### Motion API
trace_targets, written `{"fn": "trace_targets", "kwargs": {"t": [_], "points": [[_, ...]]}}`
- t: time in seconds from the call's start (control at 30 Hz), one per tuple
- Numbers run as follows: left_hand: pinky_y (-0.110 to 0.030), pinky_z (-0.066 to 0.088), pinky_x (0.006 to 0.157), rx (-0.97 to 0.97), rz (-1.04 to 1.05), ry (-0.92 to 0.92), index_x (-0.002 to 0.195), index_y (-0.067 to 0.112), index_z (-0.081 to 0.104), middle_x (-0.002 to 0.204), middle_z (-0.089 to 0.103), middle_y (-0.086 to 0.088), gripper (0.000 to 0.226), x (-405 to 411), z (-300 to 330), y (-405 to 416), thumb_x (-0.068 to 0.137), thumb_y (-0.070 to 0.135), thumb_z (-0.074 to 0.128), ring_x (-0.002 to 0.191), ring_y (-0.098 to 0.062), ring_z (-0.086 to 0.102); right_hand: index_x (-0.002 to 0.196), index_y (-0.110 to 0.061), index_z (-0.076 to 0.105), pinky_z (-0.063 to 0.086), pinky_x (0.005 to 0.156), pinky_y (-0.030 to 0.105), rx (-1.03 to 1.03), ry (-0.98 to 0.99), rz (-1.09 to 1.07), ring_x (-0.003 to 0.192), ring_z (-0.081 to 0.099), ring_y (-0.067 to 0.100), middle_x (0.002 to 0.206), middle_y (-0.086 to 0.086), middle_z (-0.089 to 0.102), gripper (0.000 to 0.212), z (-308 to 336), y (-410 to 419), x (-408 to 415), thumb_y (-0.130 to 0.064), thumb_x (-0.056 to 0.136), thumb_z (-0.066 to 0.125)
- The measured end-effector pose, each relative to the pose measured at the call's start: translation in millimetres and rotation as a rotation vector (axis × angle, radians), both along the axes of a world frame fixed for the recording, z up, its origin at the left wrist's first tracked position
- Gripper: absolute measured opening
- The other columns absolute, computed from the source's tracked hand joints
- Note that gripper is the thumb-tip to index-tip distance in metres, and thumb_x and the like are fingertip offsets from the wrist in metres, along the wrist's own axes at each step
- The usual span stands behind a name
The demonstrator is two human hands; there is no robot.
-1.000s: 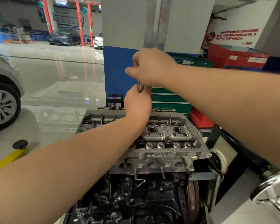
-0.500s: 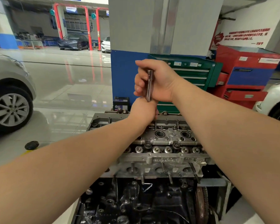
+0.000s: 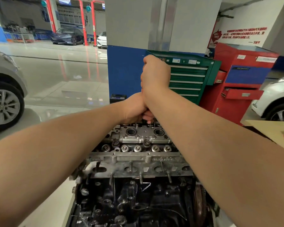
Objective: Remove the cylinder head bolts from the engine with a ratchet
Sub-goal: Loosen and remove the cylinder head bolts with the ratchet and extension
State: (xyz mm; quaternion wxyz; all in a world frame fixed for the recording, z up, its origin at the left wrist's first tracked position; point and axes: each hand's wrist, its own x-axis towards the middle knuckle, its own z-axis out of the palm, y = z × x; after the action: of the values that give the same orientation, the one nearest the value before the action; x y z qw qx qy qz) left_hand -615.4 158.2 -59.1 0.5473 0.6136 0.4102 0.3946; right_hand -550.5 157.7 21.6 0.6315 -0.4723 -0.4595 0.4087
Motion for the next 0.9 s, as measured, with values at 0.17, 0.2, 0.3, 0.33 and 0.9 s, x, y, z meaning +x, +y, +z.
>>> {"fn": "trace_targets", "kwargs": {"t": [0.17,0.2,0.3,0.33,0.9], "points": [[-0.023,0.045,0.058,0.033,-0.035,0.098,0.051,0.026,0.059,0.057,0.050,-0.001,0.030,-4,6,-10,0.076,0.013,0.051,0.054,-0.013,0.046,0.035,-0.019,0.039,0.028,0.052,0.029,0.057,0.056,-0.020,0.047,0.032,0.019,0.043,-0.007,0.037,0.055,-8,-1,-3,-0.021,0.088,0.055],[-0.023,0.047,0.063,0.123,-0.027,0.175,0.054,0.028,0.065,0.060,0.058,0.001,0.027,-7,9,-13,0.076,0.015,0.056,0.056,-0.013,0.054,0.038,-0.020,0.041,0.028,0.051,0.028,0.056,0.061,0.047,0.046,0.032,0.017,0.044,-0.006,0.038,0.054,-11,-2,-1,-0.029,0.088,0.060],[-0.030,0.058,0.091,0.300,0.021,0.366,0.110,0.023,0.071,0.106,0.075,-0.004,0.030,-32,15,-18,0.083,0.029,0.082,0.100,-0.019,0.071,0.068,-0.018,0.053,0.033,0.047,0.028,0.126,0.049,0.252,0.047,0.036,0.016,0.054,0.000,0.042,0.035,-19,-7,12,-0.039,0.091,0.069],[-0.035,0.056,0.098,0.324,0.078,0.423,0.118,0.022,0.066,0.114,0.072,-0.004,0.041,-45,17,-21,0.084,0.035,0.086,0.108,-0.021,0.069,0.077,-0.015,0.054,0.036,0.048,0.029,0.156,0.025,0.307,0.049,0.039,0.017,0.056,0.002,0.044,0.032,-23,-8,18,-0.039,0.092,0.070],[-0.033,0.040,0.088,0.213,0.601,0.687,0.122,0.018,0.073,0.128,0.067,-0.009,0.036,-114,-32,-46,0.107,0.039,0.048,0.111,-0.026,0.060,0.056,-0.021,0.025,0.023,0.048,0.029,-0.028,-0.122,0.601,0.042,0.020,0.017,0.045,0.001,0.022,0.056,-59,3,26,-0.032,0.099,0.060]]}}
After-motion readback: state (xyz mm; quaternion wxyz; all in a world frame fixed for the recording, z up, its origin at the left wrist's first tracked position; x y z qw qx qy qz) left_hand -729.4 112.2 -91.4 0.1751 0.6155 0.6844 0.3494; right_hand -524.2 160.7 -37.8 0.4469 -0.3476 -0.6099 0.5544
